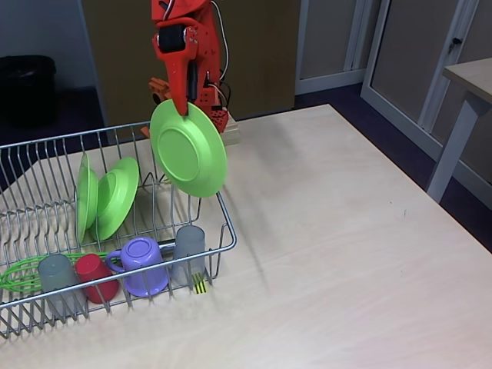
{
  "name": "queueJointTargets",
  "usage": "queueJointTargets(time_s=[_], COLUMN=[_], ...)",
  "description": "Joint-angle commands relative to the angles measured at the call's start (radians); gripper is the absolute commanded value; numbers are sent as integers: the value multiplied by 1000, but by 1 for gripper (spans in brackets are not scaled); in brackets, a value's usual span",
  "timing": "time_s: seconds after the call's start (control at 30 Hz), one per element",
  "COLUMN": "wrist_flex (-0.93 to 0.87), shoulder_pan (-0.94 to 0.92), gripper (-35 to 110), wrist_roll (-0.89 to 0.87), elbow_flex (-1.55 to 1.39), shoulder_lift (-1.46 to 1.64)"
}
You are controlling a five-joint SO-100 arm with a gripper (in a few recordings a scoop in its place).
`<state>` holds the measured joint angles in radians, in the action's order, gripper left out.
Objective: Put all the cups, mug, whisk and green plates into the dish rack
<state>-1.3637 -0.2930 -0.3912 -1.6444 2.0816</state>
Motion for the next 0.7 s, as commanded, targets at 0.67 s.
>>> queueJointTargets(time_s=[0.67], wrist_flex=[141], shoulder_pan=[-153], gripper=[0], wrist_roll=[78], elbow_flex=[-291], shoulder_lift=[129])
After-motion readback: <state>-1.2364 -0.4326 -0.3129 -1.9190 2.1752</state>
